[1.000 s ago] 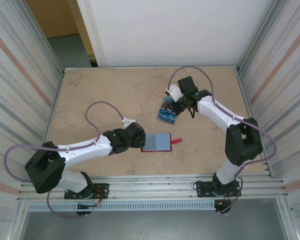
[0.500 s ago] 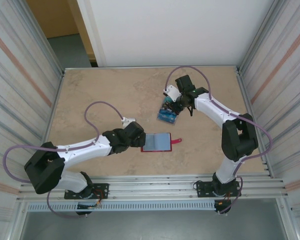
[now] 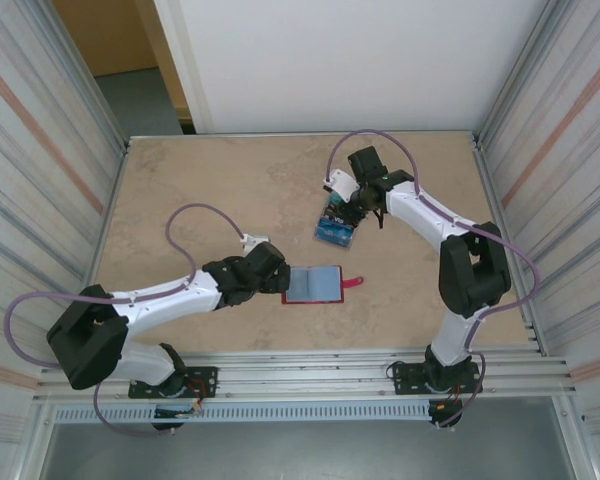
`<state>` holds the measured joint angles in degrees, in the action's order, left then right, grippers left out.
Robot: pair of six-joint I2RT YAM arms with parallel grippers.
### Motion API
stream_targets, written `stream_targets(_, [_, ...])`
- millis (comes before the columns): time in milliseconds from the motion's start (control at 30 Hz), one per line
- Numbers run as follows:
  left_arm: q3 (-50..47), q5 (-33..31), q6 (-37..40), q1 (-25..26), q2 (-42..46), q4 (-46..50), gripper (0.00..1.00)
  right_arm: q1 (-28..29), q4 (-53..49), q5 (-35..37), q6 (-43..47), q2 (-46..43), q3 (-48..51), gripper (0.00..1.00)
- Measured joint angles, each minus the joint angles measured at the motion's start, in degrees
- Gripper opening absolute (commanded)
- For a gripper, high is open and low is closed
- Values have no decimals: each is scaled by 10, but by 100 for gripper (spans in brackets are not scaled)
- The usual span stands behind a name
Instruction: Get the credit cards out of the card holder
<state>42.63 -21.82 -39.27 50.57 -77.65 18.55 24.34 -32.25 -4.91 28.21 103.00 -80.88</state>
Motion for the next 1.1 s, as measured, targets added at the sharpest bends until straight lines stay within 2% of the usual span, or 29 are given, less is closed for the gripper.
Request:
stream_targets(167, [-2, 4, 0, -4, 0, -5, 99, 0, -4, 0, 10, 10, 0, 10])
stream_targets(400, [-2, 7, 0, -6, 0, -6, 99, 0, -4, 3, 11, 27, 0, 28])
stream_targets(733, [-3, 9, 0, -7, 8, -7, 99, 0, 5, 6, -7, 26, 0, 35])
stream_targets(900, [-5, 9, -3, -8, 12, -9, 99, 0, 8, -8, -44, -11, 13, 42])
stream_targets(1100, [-12, 9, -7, -10, 13, -9, 99, 1, 33, -43, -91, -106, 78, 56])
